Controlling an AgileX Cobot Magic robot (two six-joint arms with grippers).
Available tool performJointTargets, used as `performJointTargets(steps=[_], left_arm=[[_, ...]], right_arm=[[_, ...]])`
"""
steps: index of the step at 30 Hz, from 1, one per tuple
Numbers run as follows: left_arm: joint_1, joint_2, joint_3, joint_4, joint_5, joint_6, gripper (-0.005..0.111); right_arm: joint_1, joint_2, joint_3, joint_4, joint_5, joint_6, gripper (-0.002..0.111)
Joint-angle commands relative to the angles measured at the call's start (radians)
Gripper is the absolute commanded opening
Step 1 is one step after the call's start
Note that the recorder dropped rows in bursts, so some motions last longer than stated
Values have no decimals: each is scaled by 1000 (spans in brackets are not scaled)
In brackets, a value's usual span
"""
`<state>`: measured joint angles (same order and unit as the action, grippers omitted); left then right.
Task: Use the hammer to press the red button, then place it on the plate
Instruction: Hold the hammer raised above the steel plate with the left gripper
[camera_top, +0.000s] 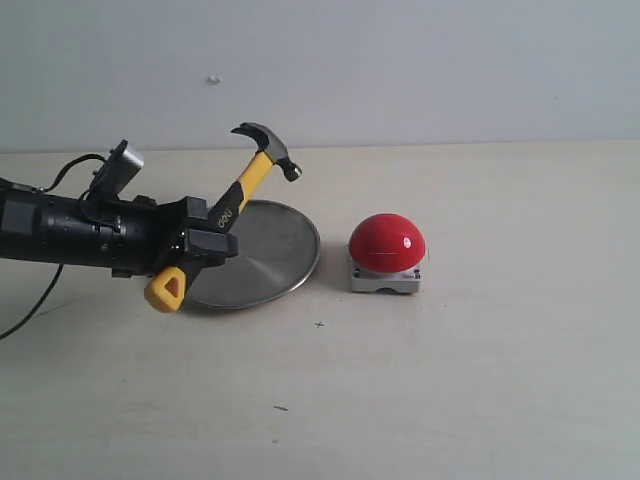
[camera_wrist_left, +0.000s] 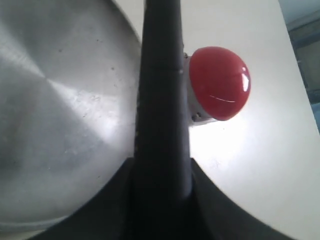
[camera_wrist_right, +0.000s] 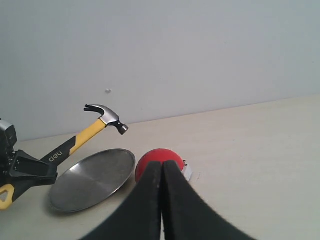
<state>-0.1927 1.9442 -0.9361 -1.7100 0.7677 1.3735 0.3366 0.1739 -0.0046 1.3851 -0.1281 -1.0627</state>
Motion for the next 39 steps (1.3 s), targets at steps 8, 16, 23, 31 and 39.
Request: performJointTargets(steps=[8, 16, 23, 31, 39], left_arm=[[1, -91, 1, -34, 81, 62, 0], [4, -98, 1, -34, 100, 62, 0], [4, -98, 1, -34, 125, 62, 0], [10, -98, 1, -34, 138, 62, 0], [8, -98, -31, 9, 178, 0, 0]], right_arm=[[0, -5, 5, -7, -3, -9, 0], [0, -5, 5, -8, -3, -9, 0], [0, -5, 5, -8, -3, -9, 0], [0, -5, 5, -8, -3, -9, 0], [0, -5, 5, -8, -3, -9, 0]])
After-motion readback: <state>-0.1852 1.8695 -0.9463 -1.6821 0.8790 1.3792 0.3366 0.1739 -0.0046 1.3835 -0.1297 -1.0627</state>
